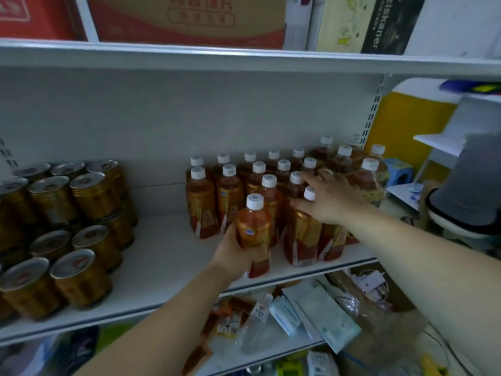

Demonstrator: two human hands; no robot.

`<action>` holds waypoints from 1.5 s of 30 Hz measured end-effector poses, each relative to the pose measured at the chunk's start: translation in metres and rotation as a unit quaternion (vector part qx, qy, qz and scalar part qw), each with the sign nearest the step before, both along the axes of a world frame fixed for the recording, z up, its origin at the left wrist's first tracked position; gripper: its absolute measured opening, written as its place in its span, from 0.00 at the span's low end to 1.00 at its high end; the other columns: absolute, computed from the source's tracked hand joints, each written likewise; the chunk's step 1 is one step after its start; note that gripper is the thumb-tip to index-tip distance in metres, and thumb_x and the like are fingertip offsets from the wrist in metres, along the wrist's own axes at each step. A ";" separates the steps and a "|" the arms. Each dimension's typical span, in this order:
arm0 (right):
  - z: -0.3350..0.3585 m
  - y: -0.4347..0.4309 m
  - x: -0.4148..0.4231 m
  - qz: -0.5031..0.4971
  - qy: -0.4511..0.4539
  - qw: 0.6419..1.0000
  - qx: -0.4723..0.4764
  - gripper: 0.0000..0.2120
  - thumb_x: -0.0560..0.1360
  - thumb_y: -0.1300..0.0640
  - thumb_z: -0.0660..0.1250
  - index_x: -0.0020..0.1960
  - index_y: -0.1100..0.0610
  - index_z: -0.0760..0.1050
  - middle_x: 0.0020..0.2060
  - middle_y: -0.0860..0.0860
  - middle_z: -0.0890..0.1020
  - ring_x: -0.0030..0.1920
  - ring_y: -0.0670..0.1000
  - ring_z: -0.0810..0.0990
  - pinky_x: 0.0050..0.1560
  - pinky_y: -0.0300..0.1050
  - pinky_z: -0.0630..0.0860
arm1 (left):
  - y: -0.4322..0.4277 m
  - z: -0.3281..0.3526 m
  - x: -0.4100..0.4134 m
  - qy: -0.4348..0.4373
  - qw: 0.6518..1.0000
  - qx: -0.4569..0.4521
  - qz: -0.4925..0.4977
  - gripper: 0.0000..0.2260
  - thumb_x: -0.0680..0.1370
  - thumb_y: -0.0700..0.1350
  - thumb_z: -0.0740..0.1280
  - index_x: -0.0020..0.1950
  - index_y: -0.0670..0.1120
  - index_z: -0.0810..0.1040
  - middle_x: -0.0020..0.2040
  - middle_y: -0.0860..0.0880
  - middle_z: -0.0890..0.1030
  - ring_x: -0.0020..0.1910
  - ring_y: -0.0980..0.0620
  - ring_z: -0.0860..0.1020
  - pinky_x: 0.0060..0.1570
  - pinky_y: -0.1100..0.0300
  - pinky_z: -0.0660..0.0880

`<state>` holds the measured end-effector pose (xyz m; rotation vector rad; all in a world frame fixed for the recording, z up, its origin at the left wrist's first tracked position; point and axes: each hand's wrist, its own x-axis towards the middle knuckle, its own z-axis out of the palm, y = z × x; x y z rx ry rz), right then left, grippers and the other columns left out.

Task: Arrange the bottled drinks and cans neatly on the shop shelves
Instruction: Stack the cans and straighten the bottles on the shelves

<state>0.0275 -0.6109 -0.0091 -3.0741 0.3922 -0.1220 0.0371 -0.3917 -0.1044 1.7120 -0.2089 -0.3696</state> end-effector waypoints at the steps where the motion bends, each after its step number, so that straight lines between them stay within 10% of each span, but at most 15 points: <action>1: -0.002 -0.001 0.000 0.004 -0.010 1.000 0.009 0.39 0.69 0.25 0.55 0.75 0.36 0.48 0.77 0.49 0.55 0.75 0.63 0.53 0.68 0.64 0.61 | -0.008 -0.002 0.002 -0.002 1.000 0.001 -0.013 0.32 0.68 0.41 0.76 0.66 0.56 0.66 0.56 0.54 0.79 0.56 0.53 0.78 0.58 0.54 0.74; 6: -0.009 -0.001 0.001 0.002 -0.040 0.999 0.012 0.37 0.71 0.27 0.56 0.75 0.37 0.49 0.77 0.49 0.56 0.75 0.61 0.52 0.68 0.62 0.59 | -0.039 -0.020 0.005 -0.064 0.997 0.041 -0.032 0.45 0.63 0.57 0.74 0.73 0.67 0.50 0.74 0.54 0.65 0.71 0.53 0.66 0.68 0.47 0.66; 14: -0.007 0.003 -0.003 -0.002 -0.052 0.998 0.033 0.32 0.74 0.28 0.46 0.75 0.37 0.53 0.77 0.50 0.57 0.76 0.61 0.52 0.68 0.64 0.57 | -0.047 -0.014 0.002 -0.085 0.987 0.124 -0.058 0.50 0.74 0.51 0.70 0.71 0.59 0.26 0.78 0.50 0.51 0.76 0.50 0.55 0.73 0.47 0.57; 18: -0.001 0.001 -0.001 -0.010 -0.004 0.996 0.089 0.30 0.74 0.28 0.42 0.75 0.34 0.51 0.78 0.47 0.54 0.77 0.60 0.48 0.72 0.65 0.51 | -0.029 0.009 0.011 -0.076 0.965 0.210 -0.136 0.54 0.65 0.67 0.71 0.74 0.62 0.33 0.77 0.57 0.48 0.75 0.51 0.55 0.73 0.51 0.56; 26: 0.047 0.067 0.007 0.050 -0.017 0.996 0.067 0.35 0.74 0.29 0.49 0.75 0.46 0.59 0.75 0.52 0.64 0.71 0.60 0.65 0.66 0.55 0.66 | 0.071 0.099 0.006 -0.197 0.904 0.361 -0.117 0.27 0.75 0.55 0.67 0.72 0.56 0.62 0.63 0.54 0.73 0.63 0.52 0.73 0.60 0.60 0.67; 31: 0.073 0.179 0.018 0.155 -0.038 0.986 0.046 0.35 0.74 0.30 0.52 0.72 0.51 0.63 0.70 0.54 0.70 0.66 0.60 0.70 0.62 0.54 0.70 | 0.180 0.128 -0.010 -0.200 0.869 0.450 -0.041 0.29 0.76 0.55 0.67 0.75 0.52 0.61 0.73 0.49 0.66 0.71 0.48 0.66 0.66 0.59 0.63; 37: 0.080 0.356 0.015 0.252 -0.032 0.965 0.059 0.34 0.76 0.32 0.55 0.75 0.51 0.61 0.72 0.53 0.68 0.68 0.58 0.69 0.65 0.53 0.69 | 0.336 0.129 -0.055 -0.179 0.871 0.456 0.032 0.23 0.74 0.56 0.68 0.67 0.55 0.69 0.63 0.51 0.76 0.56 0.51 0.75 0.55 0.57 0.71; 45: 0.065 0.581 0.008 0.334 0.003 0.939 0.081 0.33 0.76 0.34 0.58 0.74 0.53 0.62 0.71 0.55 0.69 0.67 0.59 0.71 0.64 0.54 0.70 | 0.532 0.102 -0.106 -0.089 0.864 0.484 0.103 0.32 0.76 0.54 0.66 0.77 0.49 0.57 0.78 0.50 0.56 0.75 0.50 0.59 0.70 0.59 0.55</action>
